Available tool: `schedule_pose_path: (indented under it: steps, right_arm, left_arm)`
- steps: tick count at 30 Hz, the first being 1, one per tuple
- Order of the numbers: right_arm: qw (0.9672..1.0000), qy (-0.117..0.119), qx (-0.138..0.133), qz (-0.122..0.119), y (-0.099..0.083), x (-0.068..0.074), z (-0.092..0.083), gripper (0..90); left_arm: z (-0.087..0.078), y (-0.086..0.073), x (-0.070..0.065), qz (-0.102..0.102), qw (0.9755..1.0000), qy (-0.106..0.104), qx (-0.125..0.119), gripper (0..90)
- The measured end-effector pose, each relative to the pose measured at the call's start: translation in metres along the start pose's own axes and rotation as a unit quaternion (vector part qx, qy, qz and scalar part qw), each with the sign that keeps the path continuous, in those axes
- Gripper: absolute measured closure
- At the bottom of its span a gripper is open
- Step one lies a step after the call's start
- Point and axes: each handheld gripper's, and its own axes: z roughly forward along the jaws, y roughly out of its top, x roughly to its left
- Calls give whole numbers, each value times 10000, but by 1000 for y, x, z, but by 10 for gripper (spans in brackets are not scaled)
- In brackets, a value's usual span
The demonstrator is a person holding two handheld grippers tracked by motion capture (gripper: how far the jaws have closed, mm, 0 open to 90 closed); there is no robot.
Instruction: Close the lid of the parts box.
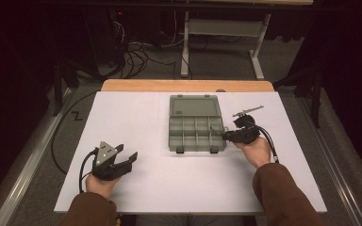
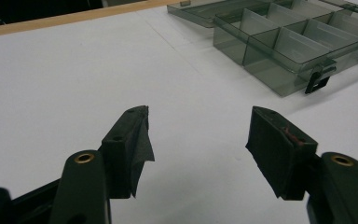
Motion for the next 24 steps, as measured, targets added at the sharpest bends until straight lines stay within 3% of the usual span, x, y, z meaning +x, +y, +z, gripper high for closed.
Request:
schedule_pose_path:
  steps: [24]
  right_arm:
    - [10000, -49, 77, -4, 1, 2, 1, 757]
  left_arm:
    - [-1, 5, 0, 8, 9999, 4, -161, 387]
